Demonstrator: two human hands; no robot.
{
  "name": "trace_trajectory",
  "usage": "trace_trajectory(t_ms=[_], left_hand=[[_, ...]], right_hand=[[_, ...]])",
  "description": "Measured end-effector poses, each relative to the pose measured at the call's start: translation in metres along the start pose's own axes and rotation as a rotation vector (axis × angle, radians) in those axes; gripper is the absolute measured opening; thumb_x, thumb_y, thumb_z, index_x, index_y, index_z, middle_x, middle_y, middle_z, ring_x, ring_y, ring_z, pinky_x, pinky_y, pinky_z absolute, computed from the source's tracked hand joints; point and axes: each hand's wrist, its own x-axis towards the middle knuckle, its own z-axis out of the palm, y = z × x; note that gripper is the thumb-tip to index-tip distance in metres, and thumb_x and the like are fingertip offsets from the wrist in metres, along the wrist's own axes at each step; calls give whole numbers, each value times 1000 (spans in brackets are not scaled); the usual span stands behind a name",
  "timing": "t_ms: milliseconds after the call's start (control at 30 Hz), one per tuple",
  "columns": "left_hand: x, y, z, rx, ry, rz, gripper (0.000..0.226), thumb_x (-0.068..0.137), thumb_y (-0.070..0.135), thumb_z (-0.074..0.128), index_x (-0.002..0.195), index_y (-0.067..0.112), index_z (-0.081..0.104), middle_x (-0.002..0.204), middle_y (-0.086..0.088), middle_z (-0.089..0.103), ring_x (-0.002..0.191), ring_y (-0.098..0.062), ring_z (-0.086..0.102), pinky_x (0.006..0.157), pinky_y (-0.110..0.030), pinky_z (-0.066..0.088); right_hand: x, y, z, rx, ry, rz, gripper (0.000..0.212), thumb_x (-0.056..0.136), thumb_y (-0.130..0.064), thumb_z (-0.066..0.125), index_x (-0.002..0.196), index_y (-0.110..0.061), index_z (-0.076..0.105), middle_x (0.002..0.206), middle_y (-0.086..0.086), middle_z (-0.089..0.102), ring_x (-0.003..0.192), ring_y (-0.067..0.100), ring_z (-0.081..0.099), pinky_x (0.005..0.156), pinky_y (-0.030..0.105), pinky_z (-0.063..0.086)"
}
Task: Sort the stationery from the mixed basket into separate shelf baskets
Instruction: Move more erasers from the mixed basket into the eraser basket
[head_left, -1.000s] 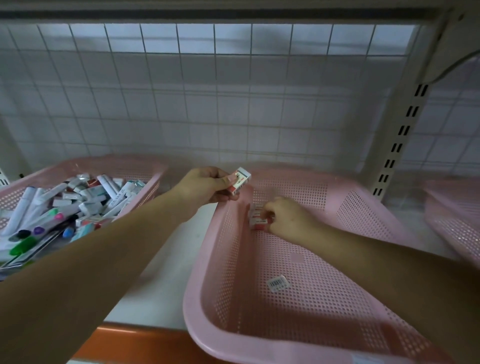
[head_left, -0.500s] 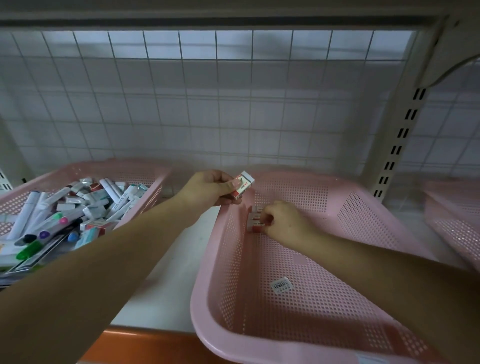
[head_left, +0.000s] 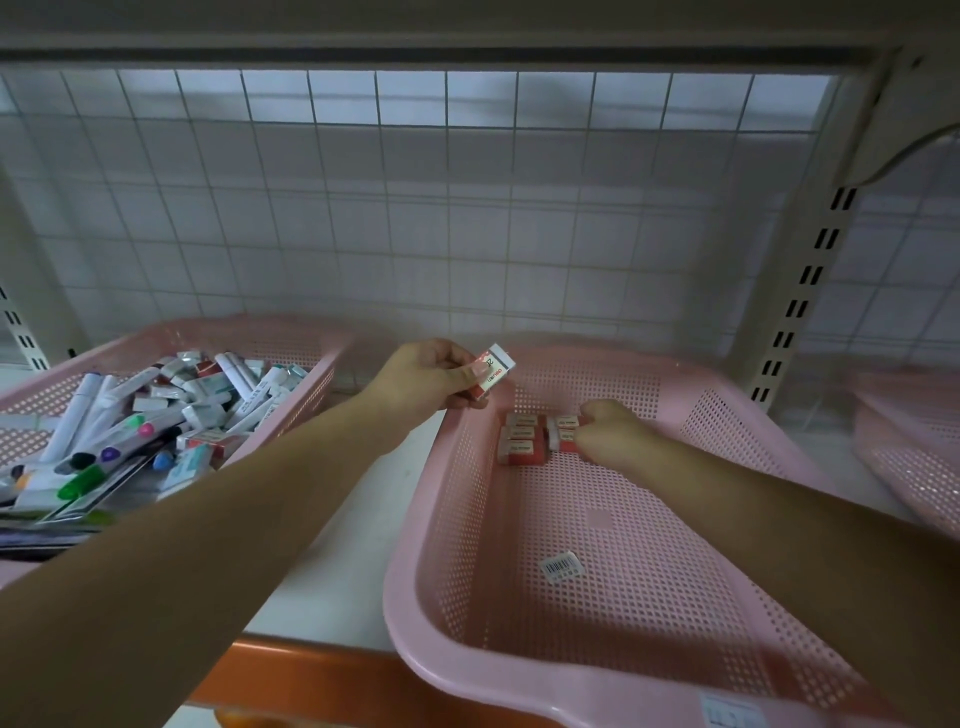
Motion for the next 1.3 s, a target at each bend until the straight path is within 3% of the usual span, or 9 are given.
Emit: trace_trajectory(t_ms=[167,300,500,800,867,933,1000,1133,1300], left_hand=[[-1,0,0,9,12,6,4,89,6,58,88,3,56,73,-9,63,48,-5,63,55,-13,51],[-2,-1,1,14,12,19,4,89,5,57,86,3,56,74,-9,63,49,-5,63,57,-14,52],[-3,-1,0,21,7,40,8,89,4,57,82,5,55,73,-9,63,50,-6,64,60,-16,52],[-4,-2,1,41,9,57,9,89,4,57,80,6,56,73,-8,64,50,-6,64,58,-15,52],[-4,-2,1,61,11,66,8,89,5,58,81,7,56,72,-8,64,51,-5,63,58,-15,51],[-5,-3,1,90,10,80,6,88,7,60,82,7,58,71,-7,65,51,-4,63,57,-14,51],[-5,-4,0,124,-4,102,4,86,7,62,83,8,59,72,-6,66,53,-5,63,59,-14,51],[-6,-4,0,158,-30,133,11,81,2,67,91,3,66,74,-4,67,58,-4,63,65,-13,53],[-11,-2,-3,180,-75,167,35,82,-4,63,112,13,62,83,4,67,65,8,62,65,-4,45]], right_hand=[[-5,0,1,-35,-26,-21,24,86,-2,50,67,-16,47,66,0,46,58,10,42,49,19,31],[-3,0,3,-114,-18,-19,5,88,-7,47,87,-9,51,67,2,45,59,12,43,49,21,31],[-3,4,6,-371,114,-17,12,87,-6,51,96,-10,57,69,0,48,63,13,50,46,21,34],[0,8,10,-358,162,-53,17,88,-12,58,104,-7,60,97,7,62,76,18,55,47,20,36],[-5,4,7,-406,173,-49,22,88,-14,57,109,-7,58,100,7,59,82,19,55,53,23,40],[-6,-1,3,-484,220,-106,38,85,-14,59,122,-7,53,118,11,54,103,25,53,75,29,46],[-6,-10,-1,-351,265,-232,45,83,-10,59,128,-9,52,126,10,51,112,24,50,86,29,45],[-17,-33,-2,341,113,-306,13,91,-13,54,98,-18,64,96,2,67,80,13,62,68,27,52],[-20,-39,1,648,-90,-279,11,92,-15,56,92,-10,66,81,10,67,61,14,61,57,24,50]])
